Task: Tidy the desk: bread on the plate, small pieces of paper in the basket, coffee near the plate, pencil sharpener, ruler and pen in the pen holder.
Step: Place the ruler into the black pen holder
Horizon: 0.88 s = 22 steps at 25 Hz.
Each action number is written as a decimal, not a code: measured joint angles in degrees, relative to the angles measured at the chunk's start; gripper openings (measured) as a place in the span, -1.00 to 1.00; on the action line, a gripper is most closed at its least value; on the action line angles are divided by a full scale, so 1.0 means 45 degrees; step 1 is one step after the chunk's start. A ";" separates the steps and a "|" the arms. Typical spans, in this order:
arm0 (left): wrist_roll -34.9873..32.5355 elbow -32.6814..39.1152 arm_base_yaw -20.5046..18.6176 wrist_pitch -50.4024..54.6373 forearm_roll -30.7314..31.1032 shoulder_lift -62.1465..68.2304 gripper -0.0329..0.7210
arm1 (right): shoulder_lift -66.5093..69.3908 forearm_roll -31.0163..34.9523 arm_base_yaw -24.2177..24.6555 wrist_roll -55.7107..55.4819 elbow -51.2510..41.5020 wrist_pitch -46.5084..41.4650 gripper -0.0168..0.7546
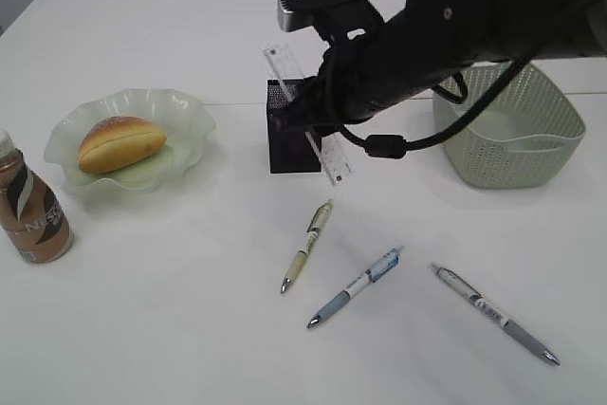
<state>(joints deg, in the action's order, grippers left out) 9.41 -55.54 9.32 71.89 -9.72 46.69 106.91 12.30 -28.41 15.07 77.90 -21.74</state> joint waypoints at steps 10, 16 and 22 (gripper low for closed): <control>0.0000 0.0000 0.0000 0.0000 0.0000 0.0000 0.41 | 0.0223 0.0024 0.0000 -0.0018 -0.0977 0.8430 -0.20; 0.0000 0.0000 0.0000 0.0000 0.0000 0.0000 0.41 | 0.1784 0.0074 0.0000 -0.0018 -0.0726 1.1786 -0.20; 0.0000 0.0000 0.0000 0.0000 0.0000 0.0000 0.41 | 0.2914 0.0074 0.0000 0.0006 0.0603 1.2186 -0.20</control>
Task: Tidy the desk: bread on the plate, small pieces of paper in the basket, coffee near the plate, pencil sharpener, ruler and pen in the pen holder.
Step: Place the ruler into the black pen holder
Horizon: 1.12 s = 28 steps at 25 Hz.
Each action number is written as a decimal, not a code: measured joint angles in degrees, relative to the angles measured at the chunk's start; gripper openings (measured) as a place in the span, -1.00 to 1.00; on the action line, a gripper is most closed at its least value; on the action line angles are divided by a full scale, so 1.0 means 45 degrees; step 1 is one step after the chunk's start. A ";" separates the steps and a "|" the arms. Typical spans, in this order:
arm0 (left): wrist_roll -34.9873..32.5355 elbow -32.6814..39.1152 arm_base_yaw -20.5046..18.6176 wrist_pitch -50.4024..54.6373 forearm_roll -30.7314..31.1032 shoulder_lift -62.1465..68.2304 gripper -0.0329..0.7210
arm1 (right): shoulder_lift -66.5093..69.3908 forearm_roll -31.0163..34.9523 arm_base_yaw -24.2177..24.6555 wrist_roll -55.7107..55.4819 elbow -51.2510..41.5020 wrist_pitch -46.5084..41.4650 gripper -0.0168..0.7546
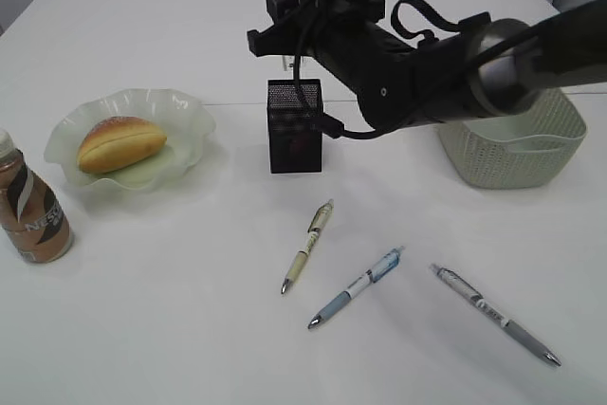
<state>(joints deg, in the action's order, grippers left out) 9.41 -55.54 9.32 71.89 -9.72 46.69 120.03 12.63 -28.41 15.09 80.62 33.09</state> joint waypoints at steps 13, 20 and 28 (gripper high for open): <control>0.0000 0.0000 0.0000 0.0000 0.0000 0.0000 0.41 | 0.1338 0.0191 0.0179 0.0149 0.0836 0.0431 -0.20; 0.0000 0.0000 0.0000 0.0000 0.0000 0.0000 0.41 | 0.1815 0.0290 0.0209 0.0172 0.0908 0.0651 -0.20; 0.0000 0.0000 0.0000 0.0000 0.0000 0.0000 0.41 | 0.2440 0.0290 0.0209 0.0181 0.1219 0.0829 -0.20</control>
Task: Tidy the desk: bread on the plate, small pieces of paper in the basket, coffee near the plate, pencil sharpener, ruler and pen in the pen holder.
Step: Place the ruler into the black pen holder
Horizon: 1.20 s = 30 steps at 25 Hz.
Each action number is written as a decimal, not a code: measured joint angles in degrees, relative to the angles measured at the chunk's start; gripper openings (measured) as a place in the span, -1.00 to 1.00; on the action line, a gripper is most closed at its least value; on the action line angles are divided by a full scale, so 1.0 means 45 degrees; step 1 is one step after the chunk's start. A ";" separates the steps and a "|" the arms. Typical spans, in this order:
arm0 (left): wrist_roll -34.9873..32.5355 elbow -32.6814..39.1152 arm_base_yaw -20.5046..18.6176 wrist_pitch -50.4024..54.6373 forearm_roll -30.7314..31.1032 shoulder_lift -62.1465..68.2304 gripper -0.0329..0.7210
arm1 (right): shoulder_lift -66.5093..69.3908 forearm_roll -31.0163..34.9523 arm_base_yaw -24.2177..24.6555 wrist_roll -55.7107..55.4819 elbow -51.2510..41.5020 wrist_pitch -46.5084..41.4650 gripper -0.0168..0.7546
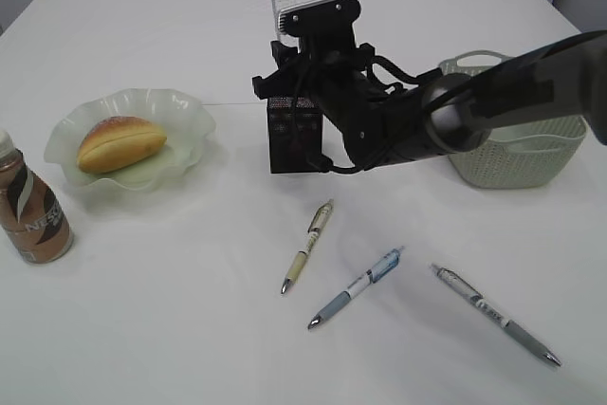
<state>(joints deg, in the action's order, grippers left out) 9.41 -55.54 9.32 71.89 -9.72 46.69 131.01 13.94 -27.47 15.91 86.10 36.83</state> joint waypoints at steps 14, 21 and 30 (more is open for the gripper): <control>0.0000 0.0000 0.0000 0.0000 0.0000 0.0000 0.41 | 0.0000 0.0553 0.0000 0.0019 0.0025 -0.0321 -0.18; 0.0000 0.0000 0.0000 0.0000 0.0000 0.0000 0.41 | 0.0000 0.1383 0.0000 0.0019 0.0025 -0.1406 -0.13; 0.0000 0.0000 0.0000 0.0000 -0.0030 0.0000 0.41 | -0.0483 0.1671 0.0022 0.0019 0.0078 -0.2359 -0.11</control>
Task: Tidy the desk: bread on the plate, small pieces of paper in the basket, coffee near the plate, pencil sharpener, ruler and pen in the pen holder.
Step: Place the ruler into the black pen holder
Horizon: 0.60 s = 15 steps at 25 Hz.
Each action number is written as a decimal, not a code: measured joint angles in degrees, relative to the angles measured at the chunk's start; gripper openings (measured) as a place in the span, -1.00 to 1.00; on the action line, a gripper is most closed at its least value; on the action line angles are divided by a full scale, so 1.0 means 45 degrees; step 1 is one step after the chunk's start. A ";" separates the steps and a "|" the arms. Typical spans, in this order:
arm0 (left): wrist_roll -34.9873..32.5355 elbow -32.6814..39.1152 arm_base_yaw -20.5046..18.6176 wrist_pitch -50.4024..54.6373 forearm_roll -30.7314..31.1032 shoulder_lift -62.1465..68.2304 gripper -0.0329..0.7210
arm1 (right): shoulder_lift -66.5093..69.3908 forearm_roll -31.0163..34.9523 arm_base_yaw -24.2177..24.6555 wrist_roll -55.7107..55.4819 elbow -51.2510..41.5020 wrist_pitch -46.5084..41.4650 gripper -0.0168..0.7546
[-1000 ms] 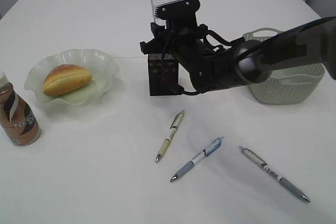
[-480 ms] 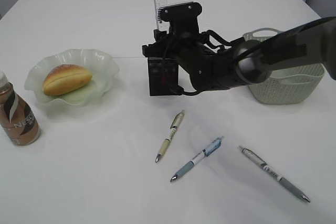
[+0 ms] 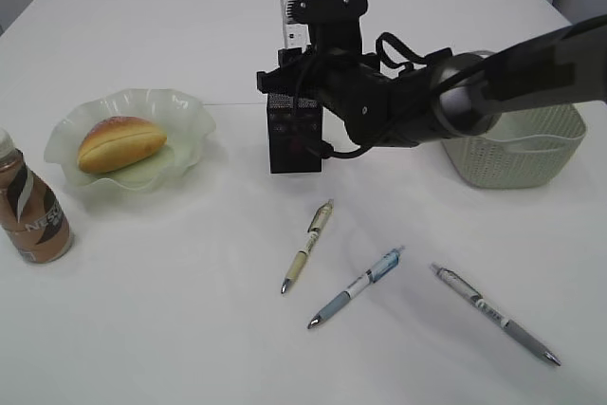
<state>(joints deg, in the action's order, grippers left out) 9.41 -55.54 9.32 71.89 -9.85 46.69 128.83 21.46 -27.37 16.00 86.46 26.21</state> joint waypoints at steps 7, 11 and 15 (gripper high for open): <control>0.0000 0.0000 0.0000 0.0000 -0.0150 0.0000 0.41 | -0.0088 0.0204 0.0000 0.0000 0.0287 -0.0782 0.05; 0.0000 0.0000 0.0000 0.0000 -0.0150 0.0000 0.41 | -0.0144 0.0232 0.0000 0.0000 0.0307 -0.0911 0.07; 0.0000 0.0000 0.0000 0.0000 -0.0072 0.0000 0.41 | -0.0707 0.0232 0.0000 0.0000 0.0307 -0.1786 0.07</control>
<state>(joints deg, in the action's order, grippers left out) 9.41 -55.54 9.32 71.89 -10.17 46.69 125.65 22.50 -27.37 16.00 87.84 18.17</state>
